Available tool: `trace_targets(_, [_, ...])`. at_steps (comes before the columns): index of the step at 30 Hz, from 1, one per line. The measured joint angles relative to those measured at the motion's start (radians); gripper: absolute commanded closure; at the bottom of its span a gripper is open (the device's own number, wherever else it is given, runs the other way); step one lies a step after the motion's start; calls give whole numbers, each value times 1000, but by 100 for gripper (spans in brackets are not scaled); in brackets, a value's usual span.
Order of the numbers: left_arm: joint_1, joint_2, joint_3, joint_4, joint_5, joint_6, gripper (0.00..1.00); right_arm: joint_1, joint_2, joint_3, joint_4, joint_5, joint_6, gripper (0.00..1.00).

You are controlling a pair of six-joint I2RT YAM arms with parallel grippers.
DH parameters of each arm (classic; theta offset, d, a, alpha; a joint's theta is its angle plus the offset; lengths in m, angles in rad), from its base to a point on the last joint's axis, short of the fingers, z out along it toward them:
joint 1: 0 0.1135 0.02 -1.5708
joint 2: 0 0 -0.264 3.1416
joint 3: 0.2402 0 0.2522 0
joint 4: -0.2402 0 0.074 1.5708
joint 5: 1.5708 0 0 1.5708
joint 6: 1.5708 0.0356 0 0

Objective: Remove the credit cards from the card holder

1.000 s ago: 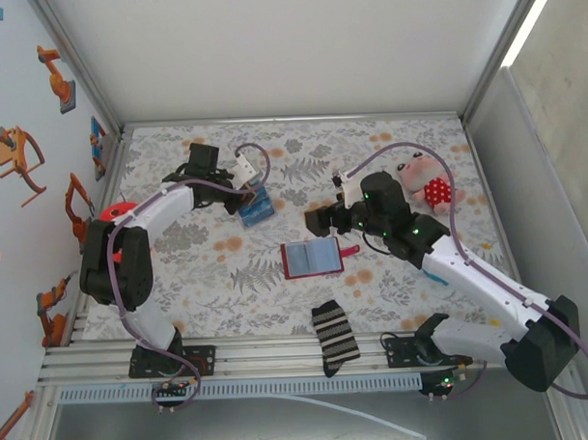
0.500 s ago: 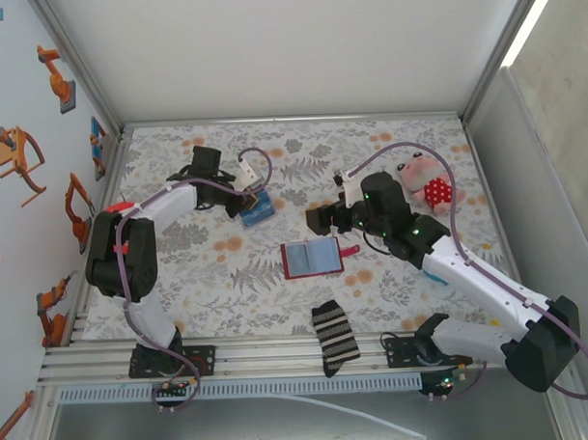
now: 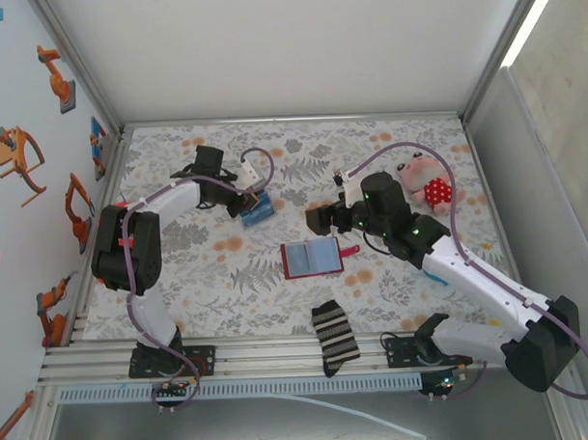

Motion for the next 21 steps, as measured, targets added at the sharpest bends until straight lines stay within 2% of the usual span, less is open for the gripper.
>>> trace_targets(5, [0,6,6,-6,0,7,77,0,2,0,0,0,0,1])
trace_targets(14, [0,-3,7,-7,5,7,75,0,34,1,-23,0,0,4])
trace_targets(18, [0,-56,4,-5,9,0,72,0,55,3,-49,0,1,6])
trace_targets(21, [0,-117,-12,6,15,-11,65,0,67,3,-64,8,7,6])
